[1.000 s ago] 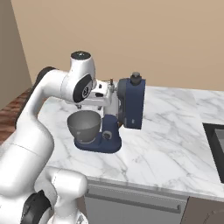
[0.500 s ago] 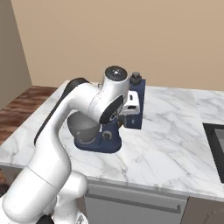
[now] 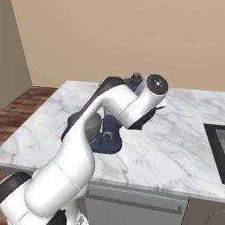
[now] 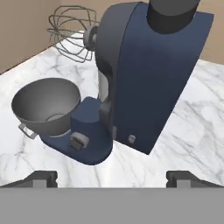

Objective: Close the stand mixer head.

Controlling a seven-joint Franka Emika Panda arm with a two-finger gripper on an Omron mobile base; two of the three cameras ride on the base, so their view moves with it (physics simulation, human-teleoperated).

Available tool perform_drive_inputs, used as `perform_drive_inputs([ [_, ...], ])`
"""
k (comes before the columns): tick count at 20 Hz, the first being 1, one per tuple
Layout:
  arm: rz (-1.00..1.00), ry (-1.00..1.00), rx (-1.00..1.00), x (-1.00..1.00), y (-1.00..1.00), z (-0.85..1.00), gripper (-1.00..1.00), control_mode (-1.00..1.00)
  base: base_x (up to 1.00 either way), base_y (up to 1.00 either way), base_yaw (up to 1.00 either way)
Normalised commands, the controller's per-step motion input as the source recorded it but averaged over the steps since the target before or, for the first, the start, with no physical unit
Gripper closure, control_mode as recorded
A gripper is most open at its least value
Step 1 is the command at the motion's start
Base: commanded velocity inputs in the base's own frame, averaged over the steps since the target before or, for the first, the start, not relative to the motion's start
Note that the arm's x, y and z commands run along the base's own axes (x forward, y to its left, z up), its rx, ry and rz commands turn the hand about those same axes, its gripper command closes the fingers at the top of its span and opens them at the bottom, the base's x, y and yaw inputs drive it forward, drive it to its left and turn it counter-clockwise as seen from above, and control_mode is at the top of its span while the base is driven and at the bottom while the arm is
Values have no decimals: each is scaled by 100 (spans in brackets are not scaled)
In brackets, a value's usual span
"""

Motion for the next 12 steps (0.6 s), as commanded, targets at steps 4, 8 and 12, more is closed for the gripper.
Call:
perform_drive_inputs([
  [4, 15, -24, 5, 39, -32, 6, -100, -100, 0, 0, 0],
  [8, 13, -27, 12, 60, -4, 0, -100, -100, 0, 0, 0],
  [12, 10, -26, 9, 77, 0, 0, -100, -100, 0, 0, 0],
])
